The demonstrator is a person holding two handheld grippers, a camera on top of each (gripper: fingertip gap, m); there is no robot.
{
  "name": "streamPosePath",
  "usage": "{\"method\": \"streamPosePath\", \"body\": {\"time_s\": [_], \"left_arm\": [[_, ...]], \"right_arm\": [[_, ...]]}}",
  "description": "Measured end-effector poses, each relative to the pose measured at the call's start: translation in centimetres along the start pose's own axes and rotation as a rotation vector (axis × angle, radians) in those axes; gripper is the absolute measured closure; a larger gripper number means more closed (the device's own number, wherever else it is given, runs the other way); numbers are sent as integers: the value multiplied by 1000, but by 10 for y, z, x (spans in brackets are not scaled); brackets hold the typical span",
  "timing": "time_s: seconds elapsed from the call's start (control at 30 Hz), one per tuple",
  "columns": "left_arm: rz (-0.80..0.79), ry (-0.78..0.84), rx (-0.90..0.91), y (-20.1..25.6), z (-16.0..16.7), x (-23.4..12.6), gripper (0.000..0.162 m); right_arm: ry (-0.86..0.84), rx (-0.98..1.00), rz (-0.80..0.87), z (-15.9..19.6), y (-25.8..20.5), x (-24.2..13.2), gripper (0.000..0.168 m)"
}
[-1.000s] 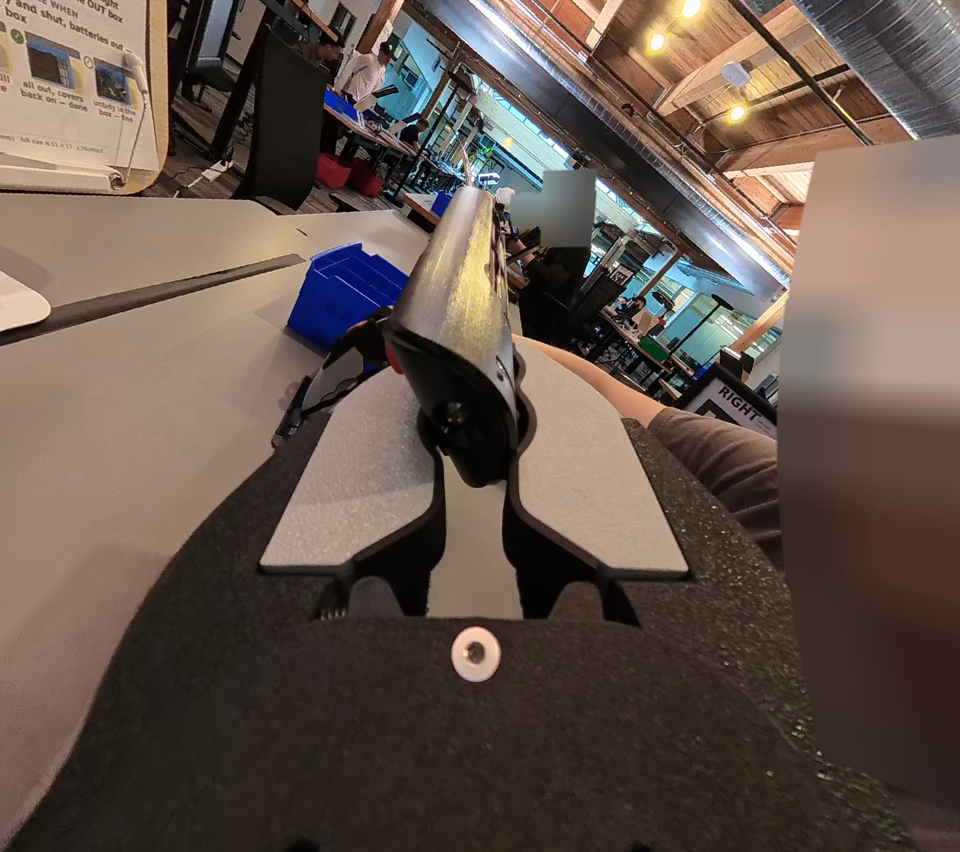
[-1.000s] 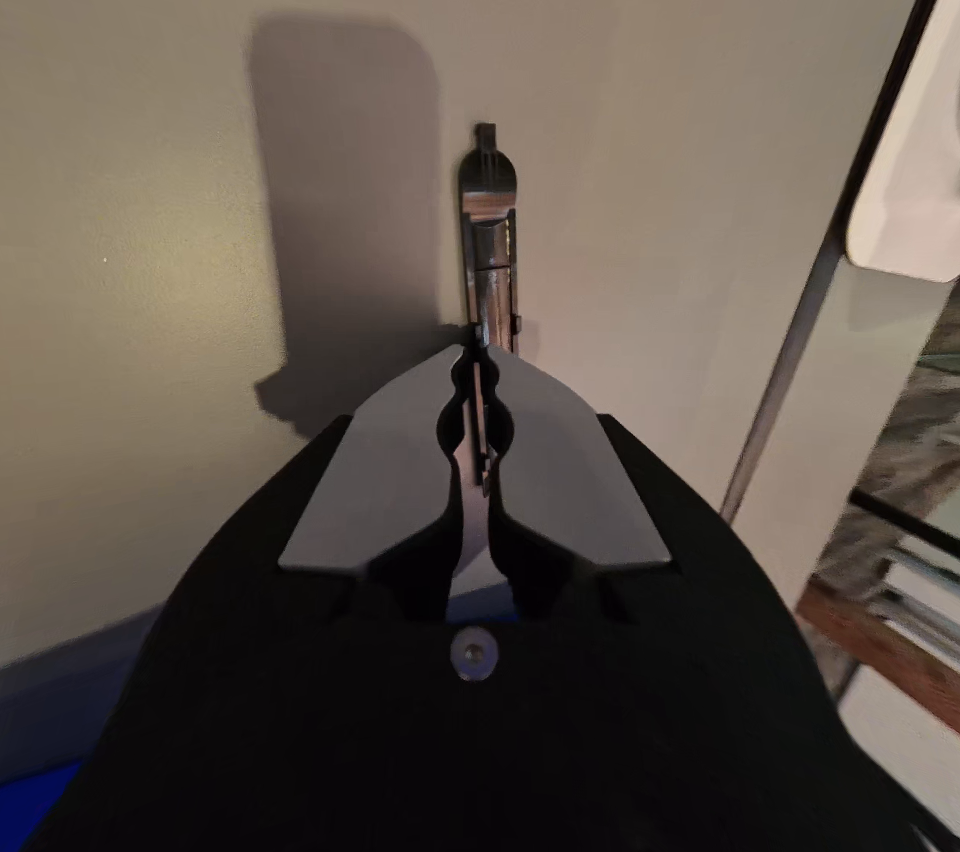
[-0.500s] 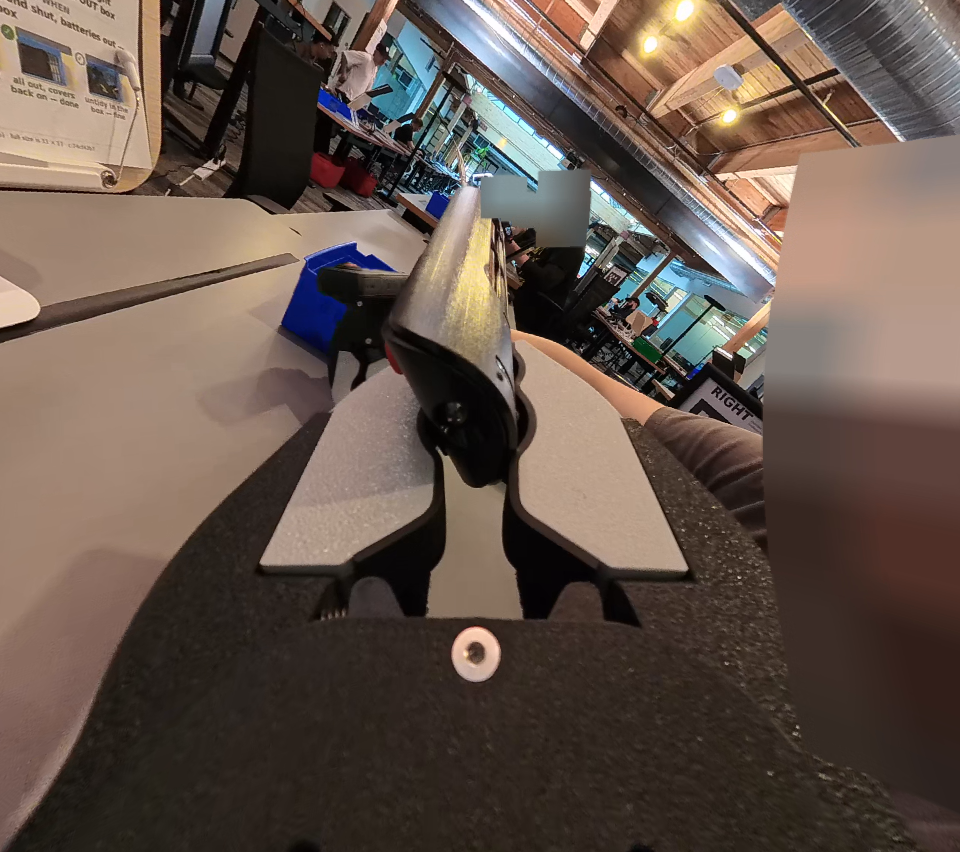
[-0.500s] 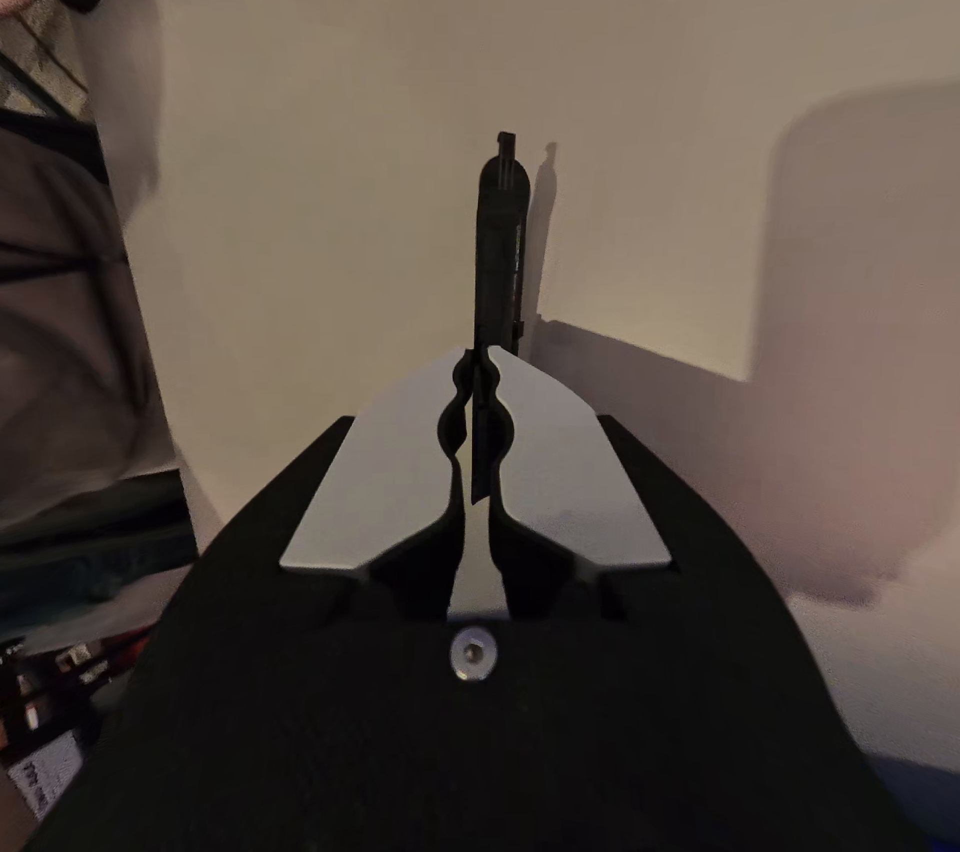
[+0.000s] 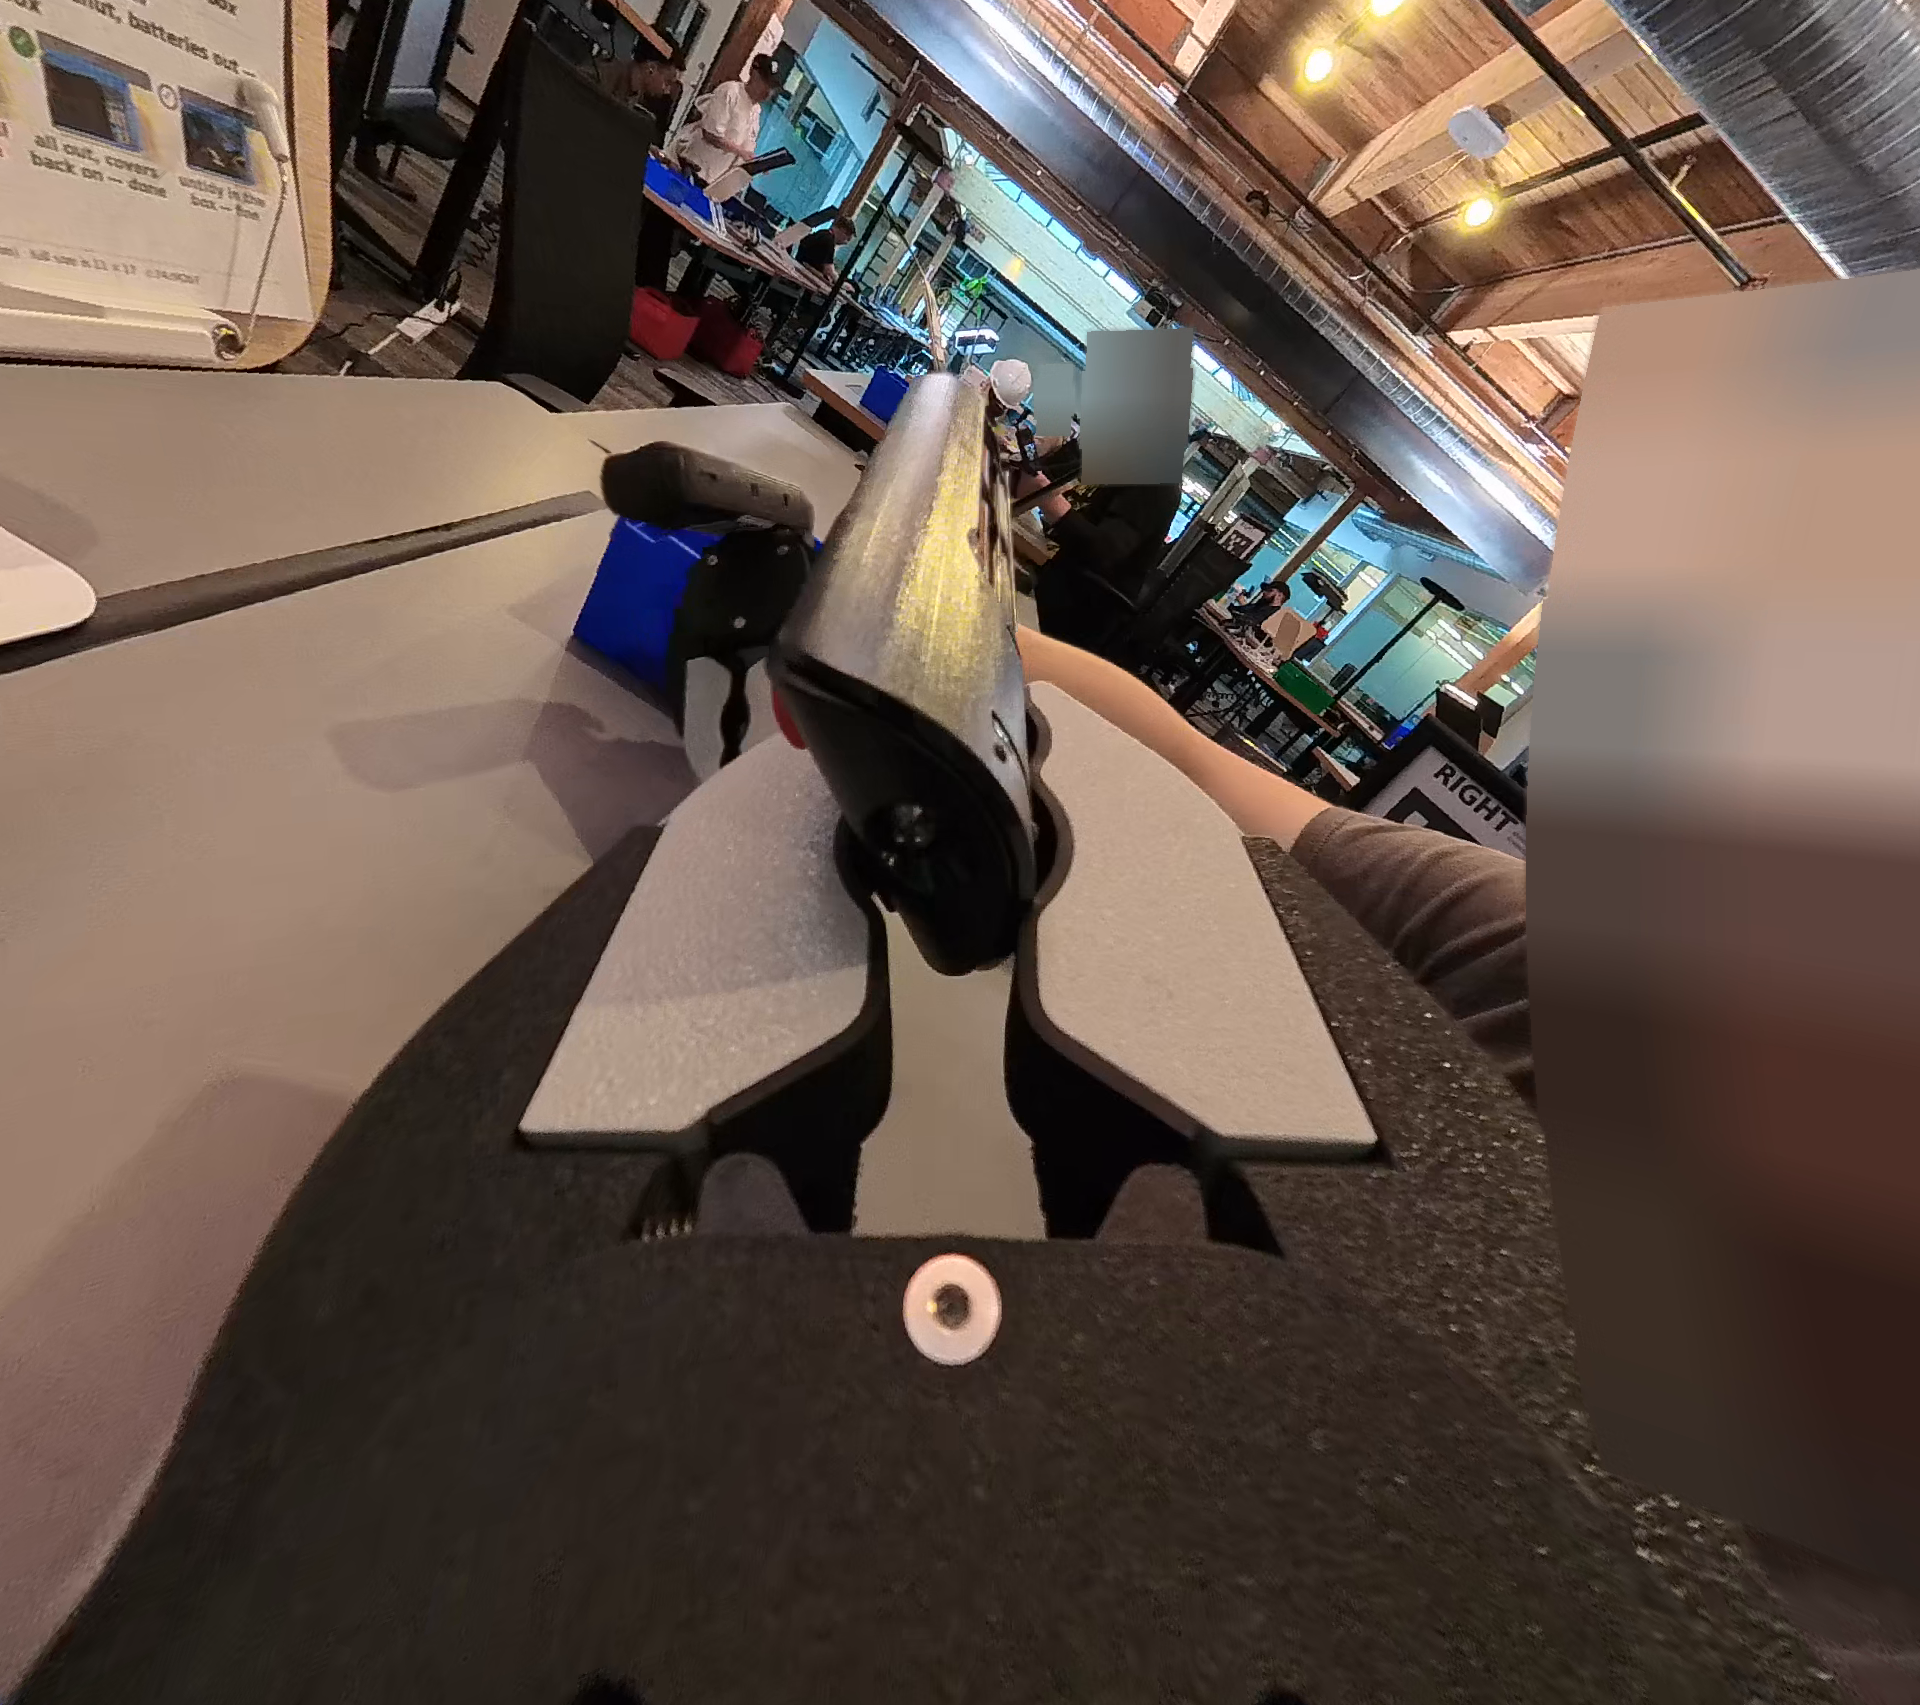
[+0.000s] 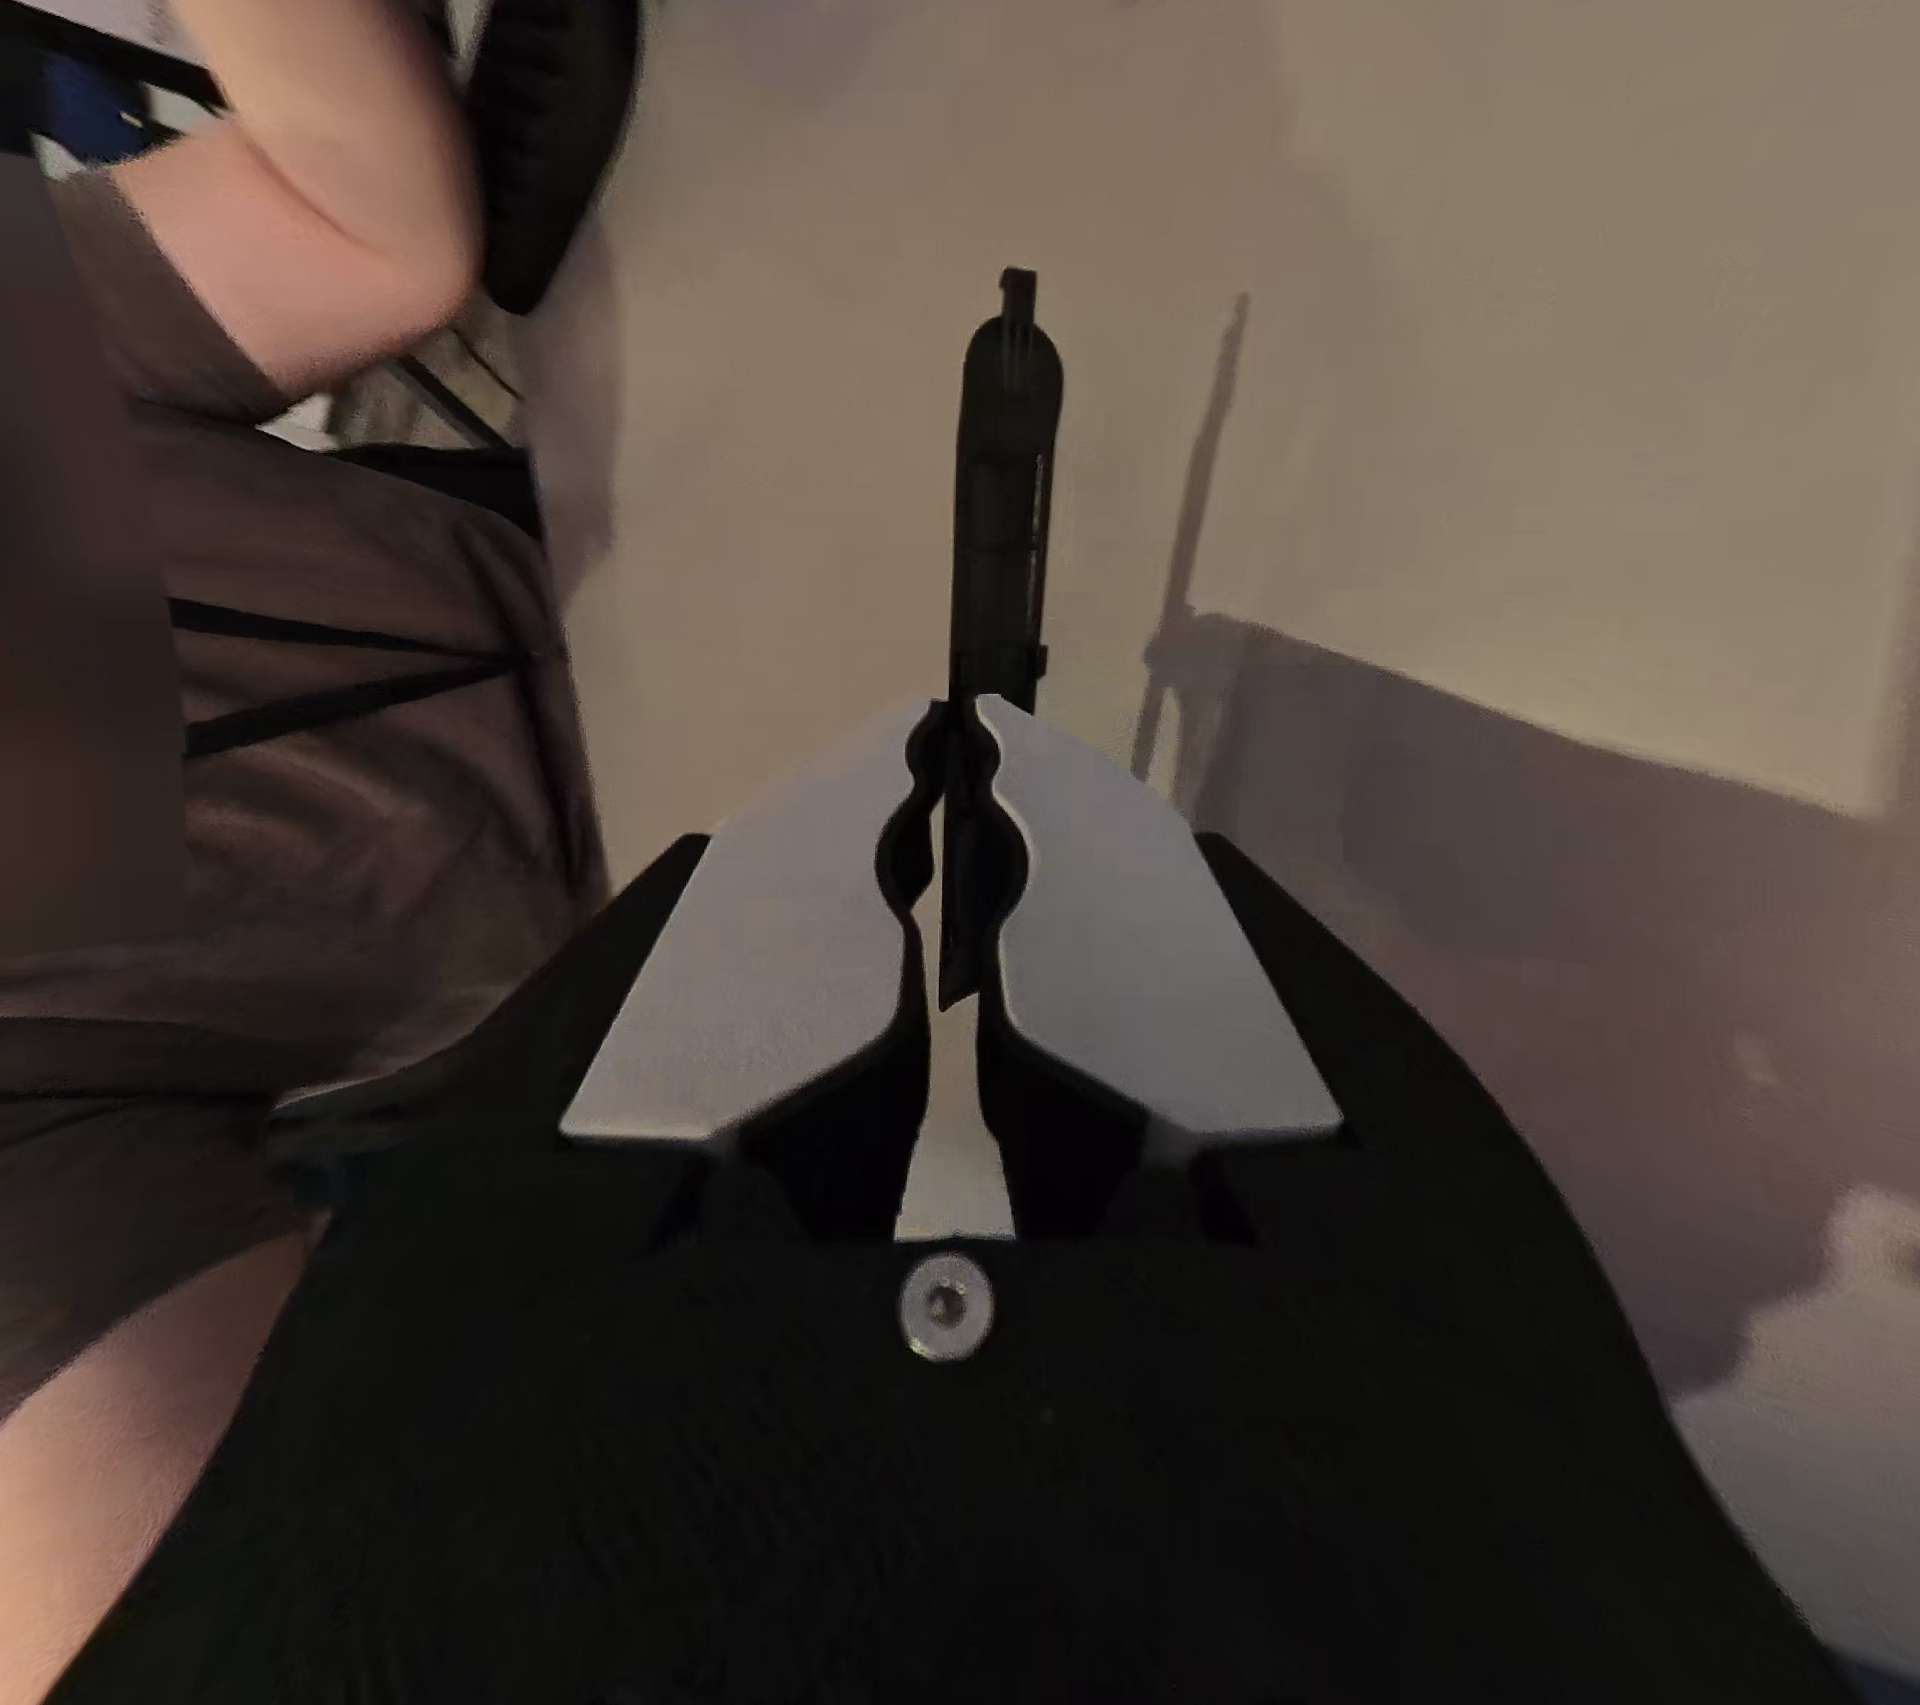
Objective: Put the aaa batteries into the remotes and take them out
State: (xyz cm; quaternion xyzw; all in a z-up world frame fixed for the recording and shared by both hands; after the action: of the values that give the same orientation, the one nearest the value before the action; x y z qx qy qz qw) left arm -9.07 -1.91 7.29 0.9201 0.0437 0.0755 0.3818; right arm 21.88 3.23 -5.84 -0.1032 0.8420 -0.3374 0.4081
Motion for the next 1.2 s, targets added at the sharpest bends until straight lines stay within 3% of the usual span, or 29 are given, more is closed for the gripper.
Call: {"method": "streamPosePath", "body": {"time_s": [0.2,0.33,0.43,0.53,0.73,0.87,1.07,1.2], "left_arm": [[8,-19,-5,1,2,4,141],[17,-29,-1,3,3,7,141],[22,-32,-1,4,4,7,141],[25,-33,-4,4,4,7,141],[28,-42,-10,3,5,10,141],[31,-47,-6,3,6,11,141],[36,-54,-5,5,7,12,141],[41,-51,-4,6,6,11,141]], "right_arm": [[3,164,-349,7,-28,43,166],[-108,169,-332,19,-26,81,166],[-125,159,-313,21,-23,89,165],[-134,155,-233,22,-14,88,165],[-107,213,-225,21,-3,80,165],[-92,160,-126,19,3,76,151],[-14,-37,72,7,-9,66,142],[54,-406,345,14,-40,62,128]]}}
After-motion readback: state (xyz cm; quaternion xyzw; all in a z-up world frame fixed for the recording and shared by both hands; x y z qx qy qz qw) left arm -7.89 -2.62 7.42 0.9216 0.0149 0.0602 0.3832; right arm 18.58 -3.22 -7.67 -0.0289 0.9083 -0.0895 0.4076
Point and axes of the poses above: each gripper's, where its closed fingertips meet, x out along the fingers, z out of its underside, y = z × x across the jaws, the point moved 8 cm from there along -x, back along the fingers, and after that the axes turned 9 degrees about -x, right-handed, at the moved point
